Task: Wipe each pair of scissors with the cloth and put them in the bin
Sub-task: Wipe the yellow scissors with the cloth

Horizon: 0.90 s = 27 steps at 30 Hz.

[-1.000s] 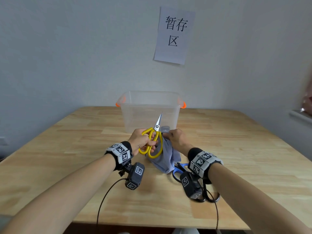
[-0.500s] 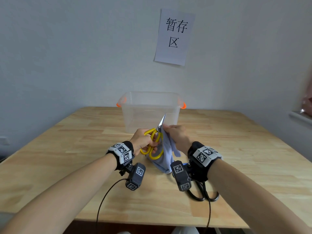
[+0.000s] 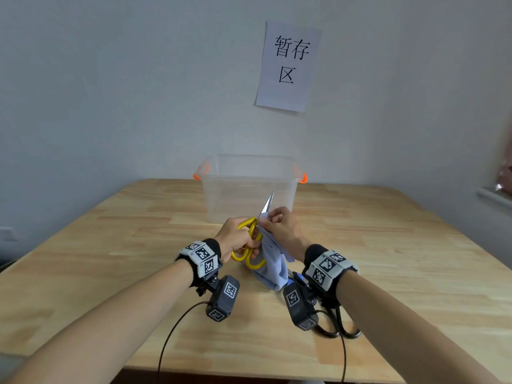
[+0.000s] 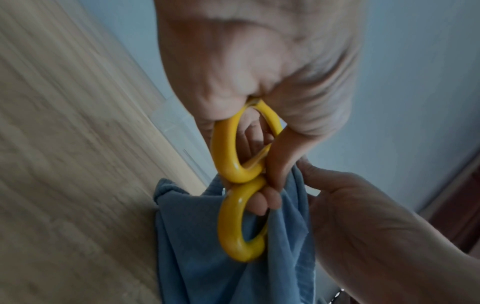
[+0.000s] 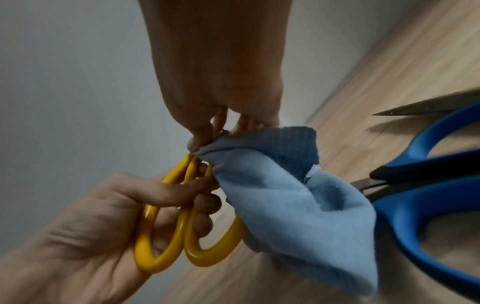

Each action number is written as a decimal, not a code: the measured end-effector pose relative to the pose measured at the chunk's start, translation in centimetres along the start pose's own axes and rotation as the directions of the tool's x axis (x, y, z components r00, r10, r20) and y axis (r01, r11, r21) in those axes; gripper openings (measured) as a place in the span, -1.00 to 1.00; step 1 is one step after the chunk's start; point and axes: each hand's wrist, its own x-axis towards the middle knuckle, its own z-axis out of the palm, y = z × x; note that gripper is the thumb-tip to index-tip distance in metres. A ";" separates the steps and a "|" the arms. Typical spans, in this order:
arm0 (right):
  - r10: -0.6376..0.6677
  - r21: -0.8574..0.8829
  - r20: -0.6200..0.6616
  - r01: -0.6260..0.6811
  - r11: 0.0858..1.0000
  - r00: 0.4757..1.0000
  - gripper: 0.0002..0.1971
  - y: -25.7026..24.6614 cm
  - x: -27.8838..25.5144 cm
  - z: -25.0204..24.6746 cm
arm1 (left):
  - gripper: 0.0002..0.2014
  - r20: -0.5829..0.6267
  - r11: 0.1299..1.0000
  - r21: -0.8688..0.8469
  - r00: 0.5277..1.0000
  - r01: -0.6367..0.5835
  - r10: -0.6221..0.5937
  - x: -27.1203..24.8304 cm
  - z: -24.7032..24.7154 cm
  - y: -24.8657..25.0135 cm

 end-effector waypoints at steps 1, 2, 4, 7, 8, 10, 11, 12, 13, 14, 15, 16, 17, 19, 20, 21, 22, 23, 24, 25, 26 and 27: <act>0.038 -0.028 0.002 -0.037 0.999 0.999 -0.61 0.3 0.1 0.1 | -0.75 0.005 1.000 0.003 1.000 -0.001 0.001 0.0 0.0 0.0; 0.072 -0.050 0.014 -0.071 0.996 0.997 -0.52 0.6 0.2 0.1 | -0.76 0.007 1.000 0.009 1.000 0.001 -0.001 0.0 0.0 0.1; 0.086 -0.035 0.063 -0.084 0.996 0.994 -0.51 1.0 0.2 0.2 | -0.75 0.012 1.000 0.021 1.000 0.010 -0.010 0.0 -0.1 0.1; 0.039 0.063 0.104 -0.045 0.997 0.994 -0.54 1.3 0.1 0.7 | -0.71 0.026 0.999 0.033 1.000 0.007 -0.008 0.1 0.0 0.0; 0.038 0.094 0.100 -0.047 0.994 0.994 -0.56 1.2 0.1 0.9 | -0.72 0.025 0.999 0.034 1.000 0.004 -0.005 0.1 0.0 0.0; 0.043 0.156 0.071 -0.054 0.986 0.997 -0.66 1.2 0.3 1.1 | -0.73 0.023 1.000 0.028 1.000 0.000 0.000 0.1 0.1 0.0; 0.042 0.175 0.041 -0.049 0.983 0.998 -0.70 1.2 0.5 1.1 | -0.75 0.024 1.000 0.030 1.000 -0.001 0.000 0.1 0.2 0.0; 0.037 0.182 0.012 -0.038 0.983 0.999 -0.71 1.0 0.5 1.2 | -0.75 0.021 0.999 0.035 1.000 -0.001 0.001 0.1 0.3 0.0; 0.033 0.187 -0.017 -0.029 0.982 0.999 -0.72 1.1 0.7 1.3 | -0.74 0.018 0.999 0.040 1.000 -0.002 0.001 0.1 0.3 0.0; 0.038 0.188 -0.044 -0.029 0.982 0.998 -0.73 1.2 0.8 1.5 | -0.74 0.016 0.999 0.046 1.000 -0.002 0.002 0.2 0.4 0.1; 0.057 0.199 -0.073 -0.041 0.979 0.996 -0.70 1.2 0.9 1.6 | -0.73 0.014 0.999 0.049 1.000 -0.002 0.002 0.3 0.4 0.1; 0.090 0.217 -0.100 -0.067 0.974 0.991 -0.65 1.4 1.1 1.8 | -0.73 0.011 0.999 0.050 1.000 -0.005 0.004 0.4 0.6 0.1; 0.122 0.246 -0.117 -0.090 0.965 0.986 -0.61 1.8 1.5 2.0 | -0.73 0.007 0.998 0.056 1.000 -0.010 0.009 0.4 0.6 0.1; 0.143 0.272 -0.117 -0.107 0.956 0.983 -0.64 1.9 1.5 2.3 | -0.70 -0.004 0.997 0.081 1.000 -0.017 0.018 0.5 0.6 0.0; 0.135 0.261 -0.113 -0.102 0.960 0.984 -0.64 1.9 1.5 2.2 | -0.69 -0.003 0.996 0.085 1.000 -0.014 0.014 0.5 0.6 0.0; 0.116 0.241 -0.107 -0.087 0.967 0.988 -0.65 1.8 1.4 2.1 | -0.68 0.002 0.997 0.080 1.000 -0.005 0.005 0.6 0.5 0.0; 0.087 0.224 -0.090 -0.065 0.972 0.992 -0.68 1.8 1.4 1.9 | -0.68 0.008 0.998 0.070 1.000 0.007 -0.007 0.6 0.4 0.0; 0.061 0.220 -0.065 -0.045 0.974 0.996 -0.72 1.8 1.4 1.7 | -0.69 0.012 0.998 0.059 1.000 0.016 -0.017 0.6 0.3 0.0; 0.037 0.222 -0.030 -0.029 0.975 0.999 -0.75 1.7 1.4 1.5 | -0.72 0.013 0.999 0.048 1.000 0.024 -0.025 0.6 0.2 0.0; 0.024 0.218 -0.002 -0.023 0.976 1.000 -0.77 1.6 1.3 1.3 | -0.75 0.012 0.999 0.038 0.999 0.030 -0.030 0.7 0.2 0.0; 0.017 0.214 0.022 -0.021 0.977 1.000 -0.79 1.6 1.3 1.1 | -0.76 0.013 0.999 0.025 0.999 0.034 -0.034 0.7 0.2 0.0; 0.011 0.221 0.042 -0.020 0.975 0.999 -0.80 1.6 1.3 1.0 | -0.76 0.014 0.999 0.016 0.999 0.040 -0.040 0.7 0.2 0.0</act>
